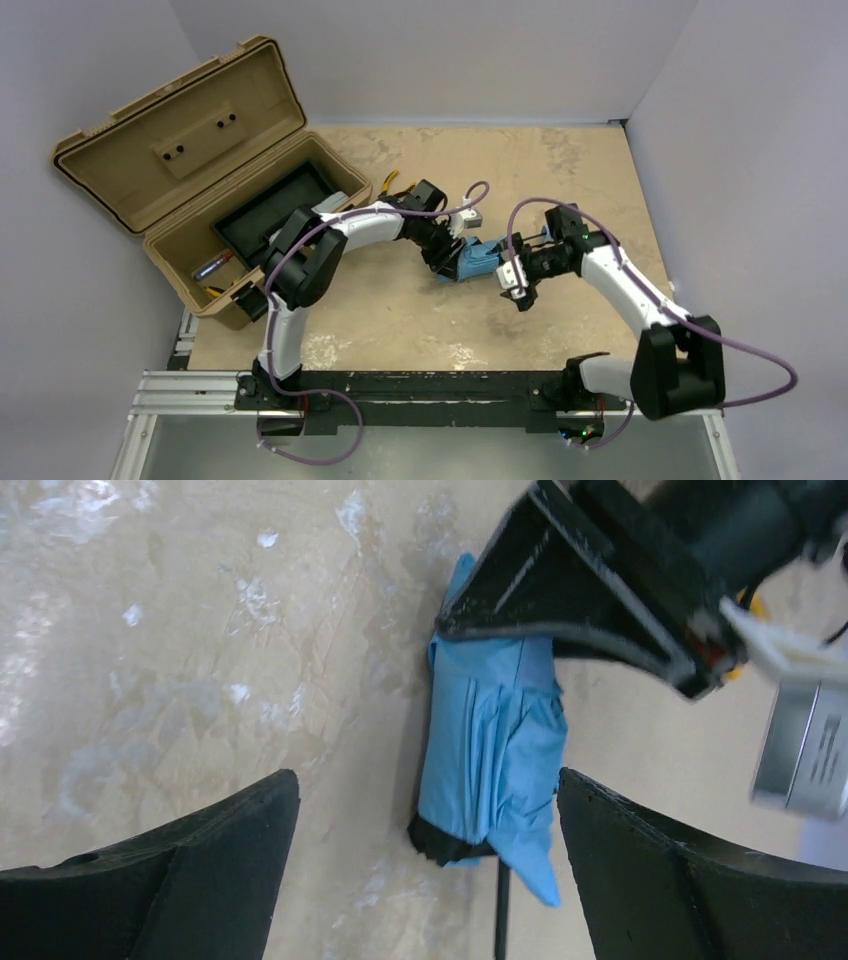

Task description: Put away the umbrella

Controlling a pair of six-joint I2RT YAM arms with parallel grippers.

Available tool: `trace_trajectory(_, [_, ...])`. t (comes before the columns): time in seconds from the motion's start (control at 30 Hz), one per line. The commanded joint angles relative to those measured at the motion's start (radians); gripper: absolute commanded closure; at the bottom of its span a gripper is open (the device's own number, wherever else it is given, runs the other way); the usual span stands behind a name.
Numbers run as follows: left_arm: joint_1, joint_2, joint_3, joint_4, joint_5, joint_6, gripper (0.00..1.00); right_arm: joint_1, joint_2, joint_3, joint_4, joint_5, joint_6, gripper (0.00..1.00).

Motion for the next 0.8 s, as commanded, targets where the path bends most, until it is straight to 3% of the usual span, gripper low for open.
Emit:
trace_trajectory(0.0, [0.015, 0.156, 0.024, -0.309, 0.024, -0.110, 1.00, 0.136, -0.157, -0.137, 0.474, 0.167, 0.265, 0.02])
trace_trajectory(0.23, [0.019, 0.269, 0.146, -0.426, 0.077, -0.157, 1.00, 0.245, -0.076, -0.170, 0.646, 0.332, 0.344, 0.04])
trace_trajectory(0.6, [0.033, 0.317, 0.214, -0.461, 0.098, -0.188, 1.00, 0.335, 0.126, -0.157, 0.656, 0.487, 0.404, 0.18])
trace_trajectory(0.7, [0.038, 0.320, 0.228, -0.460, 0.104, -0.198, 1.00, 0.353, 0.172, -0.147, 0.645, 0.513, 0.423, 0.30])
trace_trajectory(0.77, [0.041, 0.316, 0.233, -0.446, 0.109, -0.200, 1.00, 0.365, 0.205, -0.124, 0.626, 0.523, 0.436, 0.46])
